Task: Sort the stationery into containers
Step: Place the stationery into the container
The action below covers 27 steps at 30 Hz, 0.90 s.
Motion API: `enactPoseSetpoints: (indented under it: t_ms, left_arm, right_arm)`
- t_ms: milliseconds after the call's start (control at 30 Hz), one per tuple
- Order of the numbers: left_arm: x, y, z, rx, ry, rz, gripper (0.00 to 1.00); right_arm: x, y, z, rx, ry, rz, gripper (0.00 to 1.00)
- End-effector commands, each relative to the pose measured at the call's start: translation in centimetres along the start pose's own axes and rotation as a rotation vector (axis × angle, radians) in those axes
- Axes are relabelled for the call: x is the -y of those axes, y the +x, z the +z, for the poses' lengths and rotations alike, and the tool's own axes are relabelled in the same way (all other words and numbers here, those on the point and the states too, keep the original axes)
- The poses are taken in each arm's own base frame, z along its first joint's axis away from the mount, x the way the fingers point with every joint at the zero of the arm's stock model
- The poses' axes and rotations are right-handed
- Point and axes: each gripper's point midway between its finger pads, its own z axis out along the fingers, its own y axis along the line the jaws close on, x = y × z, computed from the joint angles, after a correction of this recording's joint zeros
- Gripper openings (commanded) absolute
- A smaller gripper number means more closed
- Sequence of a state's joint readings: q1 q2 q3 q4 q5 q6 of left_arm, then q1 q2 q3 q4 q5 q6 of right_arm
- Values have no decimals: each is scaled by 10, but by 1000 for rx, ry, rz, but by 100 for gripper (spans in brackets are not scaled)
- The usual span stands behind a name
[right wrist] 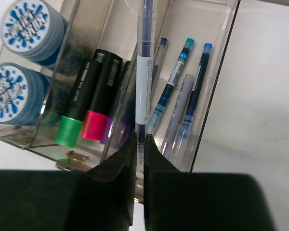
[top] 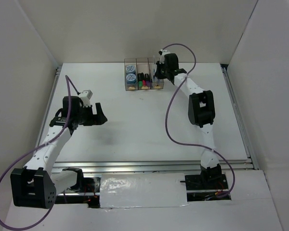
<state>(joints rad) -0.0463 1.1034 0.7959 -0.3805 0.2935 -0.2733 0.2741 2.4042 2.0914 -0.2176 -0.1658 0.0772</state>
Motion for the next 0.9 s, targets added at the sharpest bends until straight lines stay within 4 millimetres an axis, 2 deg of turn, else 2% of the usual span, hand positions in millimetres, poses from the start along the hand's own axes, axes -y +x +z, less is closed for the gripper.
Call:
enactPoseSetpoints:
  t_ms: [0, 67, 100, 233, 267, 367, 467, 500, 533, 600, 633, 667, 700, 733, 800, 833, 867]
  left_arm:
    - [2, -16, -4, 61, 9, -9, 99]
    - [2, -17, -1, 54, 12, -13, 99]
    - [3, -18, 0, 53, 14, -16, 99]
    - [1, -20, 4, 33, 11, -20, 99]
    - [3, -24, 2, 41, 13, -15, 99]
    - [-1, -34, -1, 59, -18, 5, 99]
    - [-5, -52, -8, 99, -66, 35, 99]
    - [-6, -55, -10, 105, -78, 42, 99]
    - [-8, -64, -12, 115, -95, 52, 99]
    - [-11, -64, -12, 89, -113, 68, 99]
    - [-12, -69, -10, 82, -124, 70, 99]
    - [-15, -71, -9, 75, -136, 71, 99]
    - [-16, -72, -9, 72, -146, 77, 99]
    - [-21, -73, -8, 56, -172, 77, 99]
    - [-27, -74, -8, 48, -207, 99, 99]
    - [-31, -73, -8, 41, -225, 106, 99]
    - [-36, -72, -8, 38, -250, 117, 99]
  right_arm:
    - [4, -28, 1, 74, 14, 21, 13]
    - [7, -29, 0, 76, 12, 33, 19]
    - [9, -29, 0, 75, 14, 39, 26]
    - [12, -28, -1, 76, 18, 62, 39]
    - [13, -27, -2, 76, 20, 58, 47]
    - [4, -30, -11, 68, -17, 44, 63]
    - [-13, -50, -36, 81, -63, 32, 71]
    - [-18, -61, -48, 97, -74, 24, 72]
    - [-27, -83, -74, 135, -85, 15, 74]
    - [-36, -103, -105, 181, -96, -16, 78]
    - [-42, -115, -135, 216, -97, -28, 81]
    - [-40, -116, -150, 229, -78, -32, 83]
    - [-35, -117, -165, 239, -60, -28, 85]
    - [-33, -108, -192, 237, -45, -25, 90]
    - [-19, -91, -216, 226, 20, -30, 100]
    - [-1, -55, -219, 164, 68, -21, 100]
    - [3, -63, -252, 220, 105, -39, 100]
